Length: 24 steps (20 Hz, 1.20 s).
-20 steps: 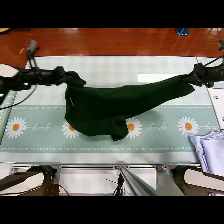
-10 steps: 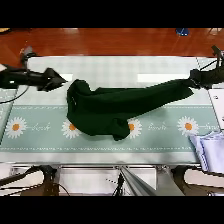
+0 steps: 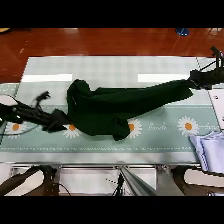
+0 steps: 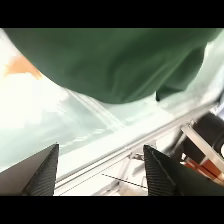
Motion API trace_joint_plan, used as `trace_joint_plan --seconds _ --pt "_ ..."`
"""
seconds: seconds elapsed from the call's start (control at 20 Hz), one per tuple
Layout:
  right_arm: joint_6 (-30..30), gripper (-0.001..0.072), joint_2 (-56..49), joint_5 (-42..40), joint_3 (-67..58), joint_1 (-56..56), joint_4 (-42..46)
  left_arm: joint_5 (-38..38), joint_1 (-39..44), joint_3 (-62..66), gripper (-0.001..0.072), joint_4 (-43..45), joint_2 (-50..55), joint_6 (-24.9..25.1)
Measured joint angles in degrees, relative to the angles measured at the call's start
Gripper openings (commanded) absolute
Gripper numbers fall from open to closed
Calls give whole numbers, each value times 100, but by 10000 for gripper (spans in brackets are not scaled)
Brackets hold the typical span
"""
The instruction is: Fold the shirts.
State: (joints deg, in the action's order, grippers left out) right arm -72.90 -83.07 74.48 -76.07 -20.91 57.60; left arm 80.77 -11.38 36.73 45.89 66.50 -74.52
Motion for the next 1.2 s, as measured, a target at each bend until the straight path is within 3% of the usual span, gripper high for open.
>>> trace_joint_plan --seconds 0.5,0.6,0.65,0.7,0.75,0.95,1.2 --pt "22 19 0 -81 0 0 151 -1875 1639 -767 573 -1447 715 83" --pt "22 19 0 -111 0 0 166 -2116 1823 -778 420 -1766 927 74" --pt "22 19 0 -116 0 0 177 -2212 1869 -782 238 -1818 994 59" --pt "20 19 0 -120 0 0 177 -2345 1902 -785 104 -1823 1047 59" --pt "20 19 0 -120 0 0 179 -2409 1923 -782 24 -1832 1080 68" --pt "20 19 0 -105 0 0 184 -2422 1954 -640 23 -1919 1128 280" --pt "105 19 203 -105 -37 -2 22 -1773 1950 98 22 -1961 382 688"
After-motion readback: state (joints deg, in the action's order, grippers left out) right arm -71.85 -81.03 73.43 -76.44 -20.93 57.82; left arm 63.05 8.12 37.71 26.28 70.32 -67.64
